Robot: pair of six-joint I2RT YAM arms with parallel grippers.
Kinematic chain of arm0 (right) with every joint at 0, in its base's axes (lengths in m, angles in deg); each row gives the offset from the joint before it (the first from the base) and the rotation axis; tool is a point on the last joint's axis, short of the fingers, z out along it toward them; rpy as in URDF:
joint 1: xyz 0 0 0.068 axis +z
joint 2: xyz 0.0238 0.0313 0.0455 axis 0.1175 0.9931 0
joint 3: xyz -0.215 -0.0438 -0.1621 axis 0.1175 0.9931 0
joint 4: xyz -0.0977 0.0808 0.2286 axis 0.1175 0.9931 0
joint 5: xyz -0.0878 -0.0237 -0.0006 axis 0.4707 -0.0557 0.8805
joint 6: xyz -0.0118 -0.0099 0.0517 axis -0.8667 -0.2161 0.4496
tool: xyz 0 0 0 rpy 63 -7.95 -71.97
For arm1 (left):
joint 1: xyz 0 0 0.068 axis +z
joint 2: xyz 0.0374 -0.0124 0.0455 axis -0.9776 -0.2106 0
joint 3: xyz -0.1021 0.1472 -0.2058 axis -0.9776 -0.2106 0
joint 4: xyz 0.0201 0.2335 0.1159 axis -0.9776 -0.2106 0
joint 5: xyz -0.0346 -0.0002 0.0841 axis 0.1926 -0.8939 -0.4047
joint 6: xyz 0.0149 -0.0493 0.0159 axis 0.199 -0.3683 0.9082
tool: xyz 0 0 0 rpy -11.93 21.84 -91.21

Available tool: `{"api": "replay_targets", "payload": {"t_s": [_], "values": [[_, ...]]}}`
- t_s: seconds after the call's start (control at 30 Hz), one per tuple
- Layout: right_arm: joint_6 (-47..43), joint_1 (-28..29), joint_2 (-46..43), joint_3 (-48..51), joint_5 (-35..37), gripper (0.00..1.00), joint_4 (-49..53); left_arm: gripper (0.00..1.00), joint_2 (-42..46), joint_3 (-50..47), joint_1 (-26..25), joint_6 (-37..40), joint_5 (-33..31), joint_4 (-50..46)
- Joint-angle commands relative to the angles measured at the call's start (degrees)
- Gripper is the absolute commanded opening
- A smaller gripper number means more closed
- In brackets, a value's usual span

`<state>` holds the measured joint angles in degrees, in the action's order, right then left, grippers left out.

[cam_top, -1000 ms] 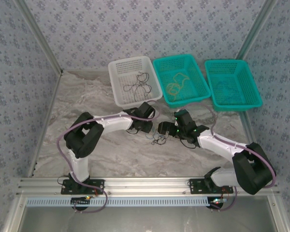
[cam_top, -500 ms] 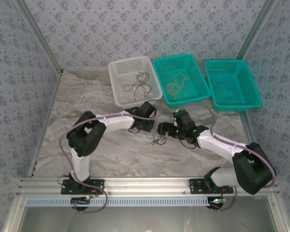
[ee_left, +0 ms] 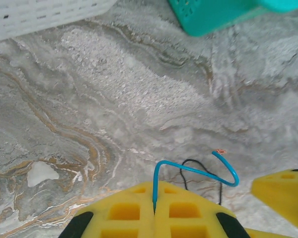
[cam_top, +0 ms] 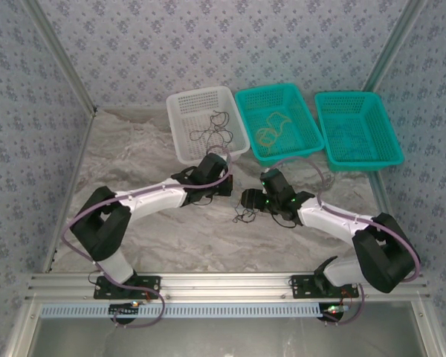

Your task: Untangle the cables

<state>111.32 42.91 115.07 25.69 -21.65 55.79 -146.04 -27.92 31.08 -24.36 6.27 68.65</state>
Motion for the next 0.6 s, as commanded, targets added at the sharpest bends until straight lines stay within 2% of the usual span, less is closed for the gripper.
{"api": "replay_targets", "payload": {"t_s": [0.0,0.2,0.37,0.47,0.57], "values": [[0.8,0.3,0.0,-0.8,0.6,0.73,-1.5,0.0,3.6,-0.7,0.6,-2.7,0.8,2.6],[-4.3,0.6,-1.1,1.7,-7.1,0.69,-10.9,0.0,5.5,-0.7,1.6,-3.0,0.4,1.9],[-15.0,2.1,-2.2,2.3,-10.4,0.74,-15.0,0.0,5.6,-0.7,2.5,-4.3,2.5,2.3],[-19.3,2.7,-2.0,1.9,-9.8,0.81,-15.3,0.0,5.6,-0.6,3.2,-5.0,4.4,2.4],[-17.8,2.4,-1.3,1.6,-6.9,0.84,-16.4,0.0,6.0,-0.7,3.6,-5.6,5.2,2.4]]}}
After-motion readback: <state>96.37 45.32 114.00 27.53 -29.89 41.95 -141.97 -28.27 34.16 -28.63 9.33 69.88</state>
